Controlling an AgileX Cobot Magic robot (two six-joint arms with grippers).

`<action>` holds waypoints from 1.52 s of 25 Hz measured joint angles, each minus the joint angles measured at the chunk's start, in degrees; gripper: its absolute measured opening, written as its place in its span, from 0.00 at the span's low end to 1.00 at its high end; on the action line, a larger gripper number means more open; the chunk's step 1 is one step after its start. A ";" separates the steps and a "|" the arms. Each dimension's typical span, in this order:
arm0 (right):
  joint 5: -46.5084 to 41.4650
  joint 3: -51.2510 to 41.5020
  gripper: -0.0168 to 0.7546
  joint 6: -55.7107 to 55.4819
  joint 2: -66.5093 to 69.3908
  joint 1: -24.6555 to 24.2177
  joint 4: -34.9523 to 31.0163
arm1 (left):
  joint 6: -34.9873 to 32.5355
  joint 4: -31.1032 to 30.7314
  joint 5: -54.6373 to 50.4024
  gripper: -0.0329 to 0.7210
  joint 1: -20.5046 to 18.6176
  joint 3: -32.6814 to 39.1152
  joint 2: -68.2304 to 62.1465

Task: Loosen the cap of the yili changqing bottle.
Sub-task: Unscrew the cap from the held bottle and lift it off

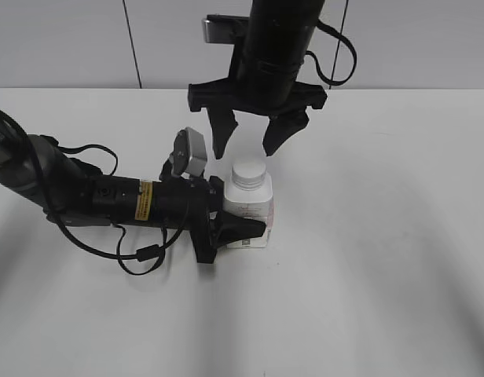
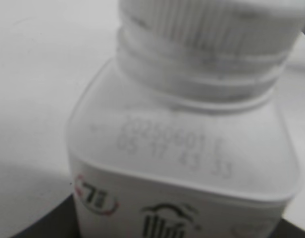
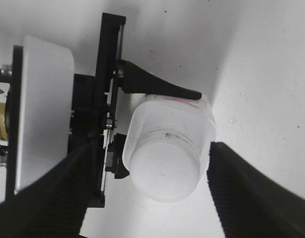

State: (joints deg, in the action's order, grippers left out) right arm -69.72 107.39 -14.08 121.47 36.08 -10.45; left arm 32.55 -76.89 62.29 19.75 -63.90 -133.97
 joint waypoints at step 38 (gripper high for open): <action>-0.14 -3.06 0.52 -0.39 0.38 0.00 -0.51 | 0.05 -0.07 0.05 0.53 0.00 0.00 0.00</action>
State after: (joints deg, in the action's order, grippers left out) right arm -69.86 104.33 -14.47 121.85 36.08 -10.96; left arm 32.59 -76.95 62.34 19.75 -63.90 -133.97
